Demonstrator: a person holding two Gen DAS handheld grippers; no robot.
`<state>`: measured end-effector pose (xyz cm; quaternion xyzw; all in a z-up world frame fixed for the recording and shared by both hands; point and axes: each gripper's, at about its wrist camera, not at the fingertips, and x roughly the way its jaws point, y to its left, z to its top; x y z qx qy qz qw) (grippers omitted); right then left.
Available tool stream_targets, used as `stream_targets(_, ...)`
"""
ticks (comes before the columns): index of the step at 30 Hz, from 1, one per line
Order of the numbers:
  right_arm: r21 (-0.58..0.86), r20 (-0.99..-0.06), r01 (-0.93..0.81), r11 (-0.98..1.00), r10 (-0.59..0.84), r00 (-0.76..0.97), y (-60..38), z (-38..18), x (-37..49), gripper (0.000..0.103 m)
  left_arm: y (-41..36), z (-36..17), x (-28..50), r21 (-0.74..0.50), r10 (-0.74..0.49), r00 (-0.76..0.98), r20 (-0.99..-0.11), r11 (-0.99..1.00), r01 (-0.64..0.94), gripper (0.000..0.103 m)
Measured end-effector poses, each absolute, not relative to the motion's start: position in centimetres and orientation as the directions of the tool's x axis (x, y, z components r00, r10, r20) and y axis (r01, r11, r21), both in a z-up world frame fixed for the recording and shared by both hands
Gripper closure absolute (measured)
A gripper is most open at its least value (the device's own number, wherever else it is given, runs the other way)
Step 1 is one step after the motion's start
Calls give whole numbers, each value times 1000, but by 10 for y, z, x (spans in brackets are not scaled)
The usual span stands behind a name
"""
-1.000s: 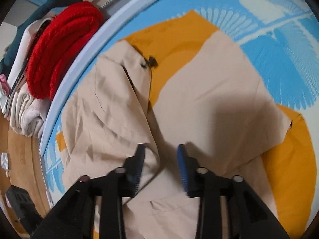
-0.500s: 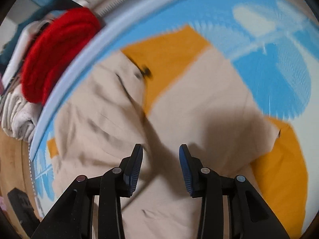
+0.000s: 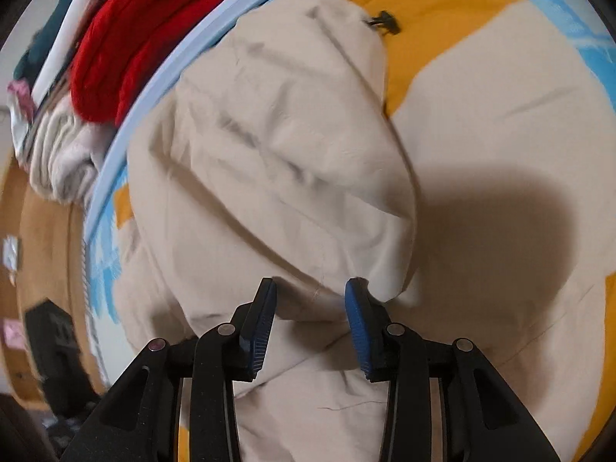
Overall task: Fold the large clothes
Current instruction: 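Open both tools and lift them away from the jacket, then move both tools to the jacket hem and close both on it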
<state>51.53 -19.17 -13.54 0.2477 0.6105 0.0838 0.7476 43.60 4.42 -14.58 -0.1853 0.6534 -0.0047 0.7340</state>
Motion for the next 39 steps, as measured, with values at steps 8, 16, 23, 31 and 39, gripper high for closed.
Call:
stream_targets(8, 414, -872, 138, 900, 348, 345, -204, -99, 511, 64, 37, -128, 448, -374, -331, 209, -920, 902, -215, 82)
stream_targets(16, 403, -876, 176, 898, 323, 359, -226, -81, 501, 64, 36, -123, 435, -372, -343, 161, -925, 904, -209, 82)
stream_targets(23, 352, -714, -12, 936, 277, 643, -245, 27, 464, 64, 53, -15, 401, -278, -217, 481, -849, 959, -58, 82)
stream_targets(31, 268, -572, -109, 957, 249, 782, -279, 129, 370, 72, 86, 51, 310, -189, -172, 651, -739, 981, 44, 82)
stream_targets(39, 252, -491, -128, 959, 240, 837, -341, 188, 230, 92, 141, 79, 189, -219, -158, 663, -732, 976, -8, 95)
